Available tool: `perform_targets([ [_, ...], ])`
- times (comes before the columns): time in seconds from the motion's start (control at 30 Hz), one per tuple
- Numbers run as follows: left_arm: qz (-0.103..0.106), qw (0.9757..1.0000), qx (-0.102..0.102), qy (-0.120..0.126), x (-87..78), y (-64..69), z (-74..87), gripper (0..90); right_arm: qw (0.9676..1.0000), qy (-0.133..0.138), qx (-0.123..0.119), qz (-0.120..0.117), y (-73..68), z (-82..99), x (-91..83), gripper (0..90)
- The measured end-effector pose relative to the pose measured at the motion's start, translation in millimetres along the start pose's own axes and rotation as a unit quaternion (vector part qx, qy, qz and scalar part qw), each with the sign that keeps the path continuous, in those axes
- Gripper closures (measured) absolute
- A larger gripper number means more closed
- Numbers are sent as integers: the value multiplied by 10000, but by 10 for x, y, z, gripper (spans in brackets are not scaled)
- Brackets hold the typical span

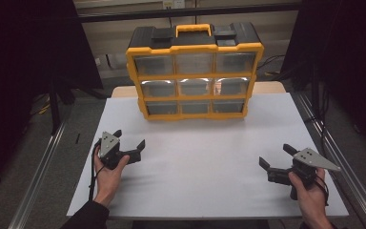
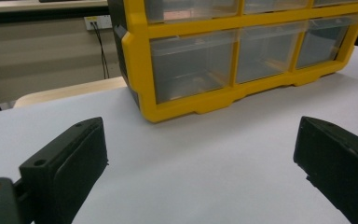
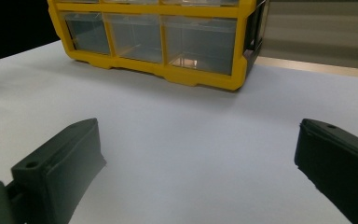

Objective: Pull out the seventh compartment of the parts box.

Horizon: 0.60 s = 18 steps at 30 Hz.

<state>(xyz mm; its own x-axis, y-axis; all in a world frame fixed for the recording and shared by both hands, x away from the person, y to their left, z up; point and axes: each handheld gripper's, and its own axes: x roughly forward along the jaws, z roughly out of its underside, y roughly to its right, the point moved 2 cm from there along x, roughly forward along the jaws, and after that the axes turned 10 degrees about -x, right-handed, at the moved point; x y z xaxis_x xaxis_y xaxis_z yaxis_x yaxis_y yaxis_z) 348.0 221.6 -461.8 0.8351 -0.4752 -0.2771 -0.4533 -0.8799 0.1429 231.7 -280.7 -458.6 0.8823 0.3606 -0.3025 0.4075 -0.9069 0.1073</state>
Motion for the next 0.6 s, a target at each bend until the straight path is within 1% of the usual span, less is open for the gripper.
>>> perform_targets([
  [0.03, 33, 10000, -29, 16, 16, -8, -6, 28, 10000, 0, 3, 1, 1, 0, -2, 4],
  [0.07, 6, 10000, -23, 52, 32, -20, -13, 28, 10000, 0, 5, -1, 0, 0, -1, 5],
  [0.1, 70, 10000, -56, 42, 47, -26, -14, 29, 10000, -2, 0, 0, 1, 0, -1, 5],
  [0.13, -9, 10000, 14, 1, 57, -33, -25, 29, 10000, -4, 4, 3, 1, 0, -1, 5],
  [0.17, 10, 10000, 7, -2, 79, -33, -28, 29, 10000, -4, 4, 3, 1, -1, -1, 5],
  [0.23, 10, 10000, 66, -53, 109, -36, -46, 29, 10000, -1, -6, -3, 0, -1, 3, 4],
  [0.3, 54, 10000, -22, -31, 147, -29, -57, 28, 10000, -3, -10, -6, -1, -1, 4, 5],
  [0.37, 59, 10000, 58, -40, 171, -36, -72, 28, 10000, -8, -11, 0, 2, 0, 1, 5],
  [0.4, -14, 10000, 99, 4, 186, -32, -78, 29, 10000, -13, 9, -4, 1, 0, 1, 5],
  [0.43, -12, 9999, 151, -10, 203, -34, -83, 29, 10000, -7, 6, 9, 3, 2, 3, 5],
  [0.47, -65, 9998, 161, -56, 220, -22, -93, 29, 10000, -11, 2, -2, 4, 1, 3, 4],
  [0.5, -40, 9998, 171, -68, 234, -21, -101, 28, 10000, -11, -1, -7, 3, 1, 4, 5],
  [0.53, -5, 9997, 229, -76, 252, -29, -118, 28, 10000, -17, 2, -13, 1, 0, 4, 5],
  [0.57, 27, 9998, 192, -84, 274, -20, -129, 28, 10000, -16, -1, -17, 0, 0, 6, 5],
  [0.6, 16, 9998, 199, -72, 300, -12, -138, 28, 10000, -18, -1, -22, 0, -1, 7, 6],
])
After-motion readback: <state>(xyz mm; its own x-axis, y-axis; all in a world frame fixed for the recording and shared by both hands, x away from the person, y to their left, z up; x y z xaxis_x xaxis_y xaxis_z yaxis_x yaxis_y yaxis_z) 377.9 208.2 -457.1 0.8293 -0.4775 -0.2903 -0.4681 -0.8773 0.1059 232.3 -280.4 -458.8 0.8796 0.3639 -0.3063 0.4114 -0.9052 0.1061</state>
